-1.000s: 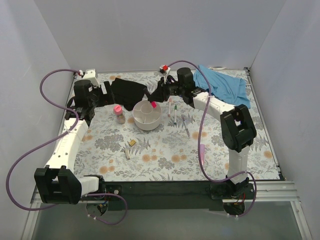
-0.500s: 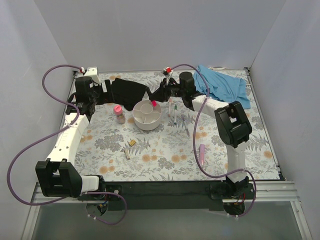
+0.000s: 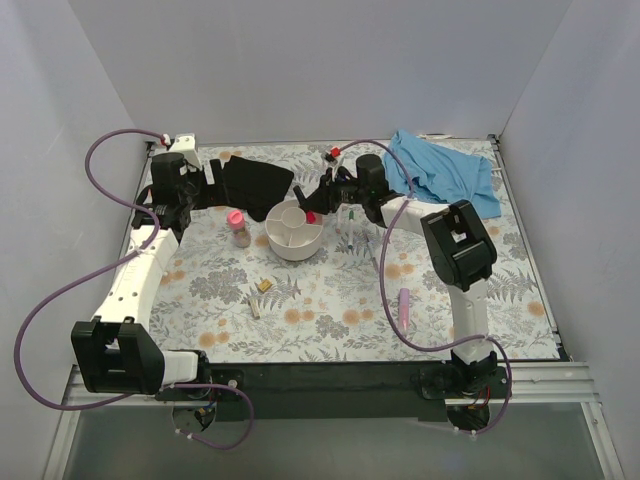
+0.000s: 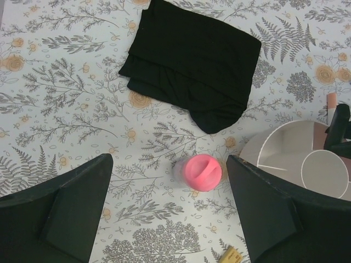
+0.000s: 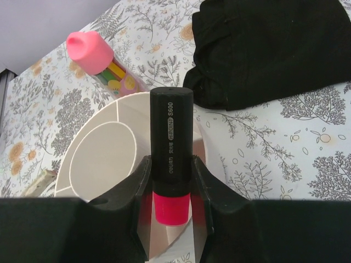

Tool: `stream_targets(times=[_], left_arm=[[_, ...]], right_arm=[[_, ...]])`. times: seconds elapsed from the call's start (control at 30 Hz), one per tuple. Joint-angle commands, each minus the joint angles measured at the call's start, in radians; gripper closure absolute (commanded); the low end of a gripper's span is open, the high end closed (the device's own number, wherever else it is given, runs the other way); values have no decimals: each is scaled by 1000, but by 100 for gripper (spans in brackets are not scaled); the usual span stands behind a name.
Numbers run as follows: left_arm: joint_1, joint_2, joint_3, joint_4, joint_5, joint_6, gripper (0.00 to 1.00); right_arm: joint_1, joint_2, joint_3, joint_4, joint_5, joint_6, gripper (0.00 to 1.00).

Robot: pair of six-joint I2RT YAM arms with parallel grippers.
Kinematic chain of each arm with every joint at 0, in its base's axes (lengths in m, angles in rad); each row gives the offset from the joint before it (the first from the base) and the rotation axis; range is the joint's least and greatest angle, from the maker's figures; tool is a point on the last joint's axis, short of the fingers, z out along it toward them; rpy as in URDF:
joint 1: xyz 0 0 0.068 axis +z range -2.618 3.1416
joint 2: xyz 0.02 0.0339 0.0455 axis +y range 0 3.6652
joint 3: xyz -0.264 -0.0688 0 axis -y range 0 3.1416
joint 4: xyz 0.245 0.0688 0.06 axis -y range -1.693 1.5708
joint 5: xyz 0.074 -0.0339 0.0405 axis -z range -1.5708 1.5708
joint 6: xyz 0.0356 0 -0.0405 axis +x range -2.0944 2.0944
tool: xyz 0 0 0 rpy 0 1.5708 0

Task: Sort the stationery into containers
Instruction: Place the pen in the storage box.

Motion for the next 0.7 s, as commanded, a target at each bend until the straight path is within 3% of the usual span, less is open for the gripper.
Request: stream_targets(times=[0.0,0.23,0.27,0.33,0.5,0.6,0.67], left_arm=[[-3,-27,-19,32,-7,11,15],[-3,-61,-71,66,-10,16,14],[-3,-64,-77,66,-10,16,15],[-3,-72,-79,64,-7,20,15],[-3,-76,-67,64,-2,26,15],[-3,-73,-41,77,-11,36,15],[-3,-69,-31,87,-31,57,14]], right_arm=[[0,-107,-36,43,2,-26,64],[0,-189,-54,-32,5,-53,47],[0,-191,-56,-40,-1,-60,39],[0,-190,-50,-52,-1,-67,13],[-6,-209,-27,-82,26,-81,11],[-46,-316,-28,-229,38,-158,14],[-84,-421,-19,-496,92,-246,16]])
